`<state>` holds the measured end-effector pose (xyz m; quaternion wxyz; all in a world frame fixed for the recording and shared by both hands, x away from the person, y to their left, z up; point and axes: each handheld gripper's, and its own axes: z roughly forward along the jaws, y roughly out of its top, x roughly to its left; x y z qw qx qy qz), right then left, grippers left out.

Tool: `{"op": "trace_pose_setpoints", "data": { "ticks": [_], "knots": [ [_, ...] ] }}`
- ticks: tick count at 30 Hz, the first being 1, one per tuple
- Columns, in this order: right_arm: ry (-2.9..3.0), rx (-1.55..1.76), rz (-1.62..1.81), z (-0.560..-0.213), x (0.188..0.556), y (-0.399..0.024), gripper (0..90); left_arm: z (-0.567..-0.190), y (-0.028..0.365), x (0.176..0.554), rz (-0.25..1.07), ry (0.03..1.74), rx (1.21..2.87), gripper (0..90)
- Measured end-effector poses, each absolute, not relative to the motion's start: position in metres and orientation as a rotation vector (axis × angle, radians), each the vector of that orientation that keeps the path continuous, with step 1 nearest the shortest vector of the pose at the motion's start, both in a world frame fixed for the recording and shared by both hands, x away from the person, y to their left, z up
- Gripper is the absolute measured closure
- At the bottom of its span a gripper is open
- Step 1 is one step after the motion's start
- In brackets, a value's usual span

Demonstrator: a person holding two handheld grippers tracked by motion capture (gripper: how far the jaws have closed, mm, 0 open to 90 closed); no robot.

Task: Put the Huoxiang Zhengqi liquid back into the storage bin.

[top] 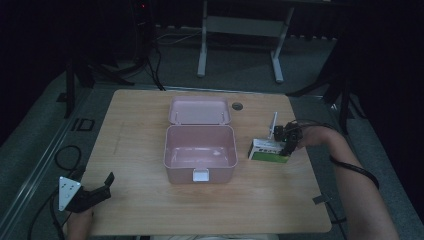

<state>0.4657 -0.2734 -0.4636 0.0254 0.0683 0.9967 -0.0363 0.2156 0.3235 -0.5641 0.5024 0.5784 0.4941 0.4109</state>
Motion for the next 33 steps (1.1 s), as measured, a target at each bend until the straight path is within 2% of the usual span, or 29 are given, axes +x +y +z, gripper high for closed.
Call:
{"op": "trace_pose_setpoints", "data": {
  "ticks": [2,9,23,33],
  "knots": [
    [3.089,0.212,-0.125,-0.466,0.466,-0.272,58.2,-0.564,0.323,0.216,0.993,1.194,1.398,0.2],
    [3.124,0.195,-0.106,-0.467,0.468,-0.272,61.6,-0.564,0.323,0.216,0.993,1.194,1.397,0.2],
    [3.128,0.216,-0.054,-0.462,0.465,-0.274,62.7,-0.564,0.323,0.216,0.993,1.197,1.397,0.2],
    [3.131,0.189,-0.025,-0.444,0.456,-0.275,63.0,-0.564,0.323,0.216,0.992,1.198,1.397,0.2]
  ]
}}
